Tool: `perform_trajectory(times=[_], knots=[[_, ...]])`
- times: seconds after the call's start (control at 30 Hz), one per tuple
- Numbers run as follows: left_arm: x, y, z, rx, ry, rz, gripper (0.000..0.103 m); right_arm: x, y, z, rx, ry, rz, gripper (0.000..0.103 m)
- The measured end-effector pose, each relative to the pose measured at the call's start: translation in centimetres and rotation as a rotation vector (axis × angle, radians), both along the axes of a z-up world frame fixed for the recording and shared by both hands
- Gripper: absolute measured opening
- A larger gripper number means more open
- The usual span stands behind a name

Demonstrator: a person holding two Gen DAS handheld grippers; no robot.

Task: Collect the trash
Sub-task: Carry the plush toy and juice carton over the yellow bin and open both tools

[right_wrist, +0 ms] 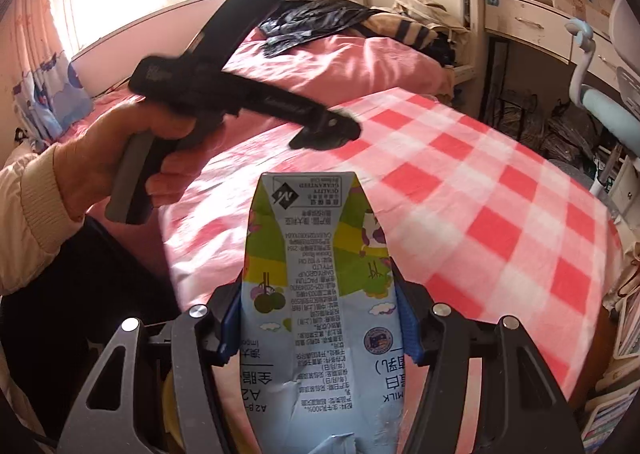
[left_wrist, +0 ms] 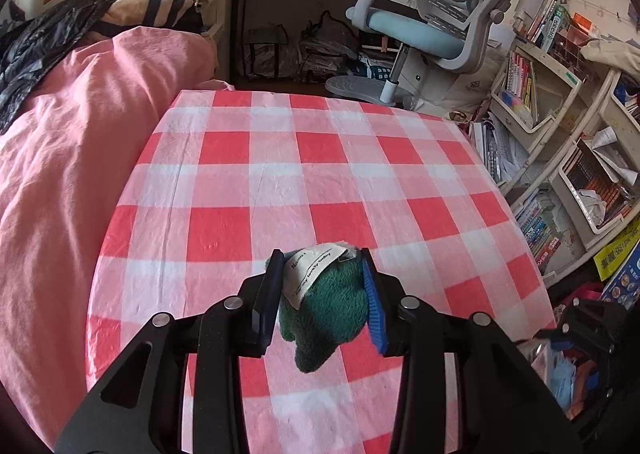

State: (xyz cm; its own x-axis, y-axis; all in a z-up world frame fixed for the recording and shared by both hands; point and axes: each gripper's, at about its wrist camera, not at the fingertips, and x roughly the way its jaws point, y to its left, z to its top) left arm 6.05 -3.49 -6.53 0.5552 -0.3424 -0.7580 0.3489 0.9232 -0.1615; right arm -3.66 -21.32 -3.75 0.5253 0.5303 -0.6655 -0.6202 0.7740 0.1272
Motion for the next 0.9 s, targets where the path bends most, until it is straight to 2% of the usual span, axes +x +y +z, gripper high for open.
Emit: perform_trajectory(times=[0.2, 0.4, 0.5, 0.57, 0.67, 0.9], knots=[[-5.9, 1.8, 0.2, -0.017, 0.011, 0.032, 0.035, -4.9, 2.8, -1.6, -0.006, -0.008, -0.02, 0.06], [-11.4, 2.3, -0.6, 0.021, 0.028, 0.029, 0.036, -7.9, 4.9, -4.0, -0.011, 0.015, -0.046, 0.06], [-13.4, 2.7, -1.2, 0.032, 0.043, 0.041, 0.036, -8.7, 5.9, -5.3, -0.047, 0.02, -0.046, 0.061], [-14.4, 3.0, -1.6, 0.04, 0.058, 0.048, 0.036, -8.6, 6.5, -6.3, -0.082, 0.058, -0.035, 0.072], [-15.9, 3.0, -2.2, 0.055, 0.078, 0.049, 0.036, -9.0, 6.9, -7.2, -0.151, 0.094, -0.03, 0.074], [-19.7, 2.3, -4.1, 0.095, 0.139, 0.018, 0.036, -11.1, 4.3, -5.7, -0.12, 0.085, -0.181, 0.09]])
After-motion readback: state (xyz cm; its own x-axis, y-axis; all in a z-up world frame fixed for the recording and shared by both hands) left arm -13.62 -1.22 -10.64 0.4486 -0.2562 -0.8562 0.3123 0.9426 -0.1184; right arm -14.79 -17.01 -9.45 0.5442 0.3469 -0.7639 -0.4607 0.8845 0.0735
